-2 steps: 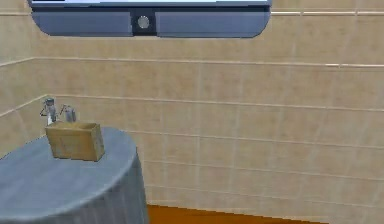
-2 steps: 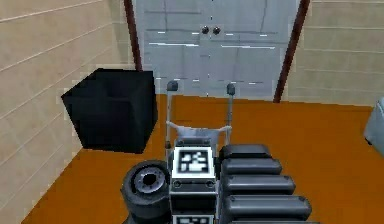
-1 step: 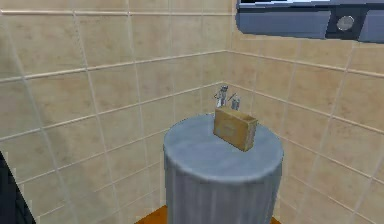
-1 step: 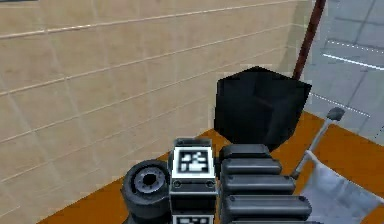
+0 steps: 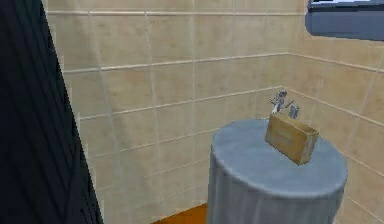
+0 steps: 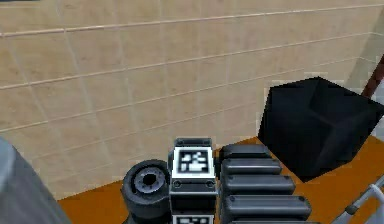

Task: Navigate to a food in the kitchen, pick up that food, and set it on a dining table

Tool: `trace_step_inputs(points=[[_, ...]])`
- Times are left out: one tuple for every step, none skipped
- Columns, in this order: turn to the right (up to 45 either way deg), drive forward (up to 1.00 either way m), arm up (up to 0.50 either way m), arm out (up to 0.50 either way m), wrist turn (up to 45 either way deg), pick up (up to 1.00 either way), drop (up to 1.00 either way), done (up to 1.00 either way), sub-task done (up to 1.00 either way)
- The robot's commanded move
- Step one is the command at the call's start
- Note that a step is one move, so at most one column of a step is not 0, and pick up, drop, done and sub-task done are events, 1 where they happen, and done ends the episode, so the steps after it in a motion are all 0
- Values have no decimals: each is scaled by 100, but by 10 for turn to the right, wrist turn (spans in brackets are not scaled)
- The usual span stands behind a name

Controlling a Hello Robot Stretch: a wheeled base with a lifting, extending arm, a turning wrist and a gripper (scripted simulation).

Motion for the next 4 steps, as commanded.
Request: trace_step_inputs(points=[[0,45,0,0,0,0,0,0,0],[-120,0,0,0,0,0,0,0,0],[0,30,0,0,0,0,0,0,0],[450,0,0,0,0,0,0,0,0]])
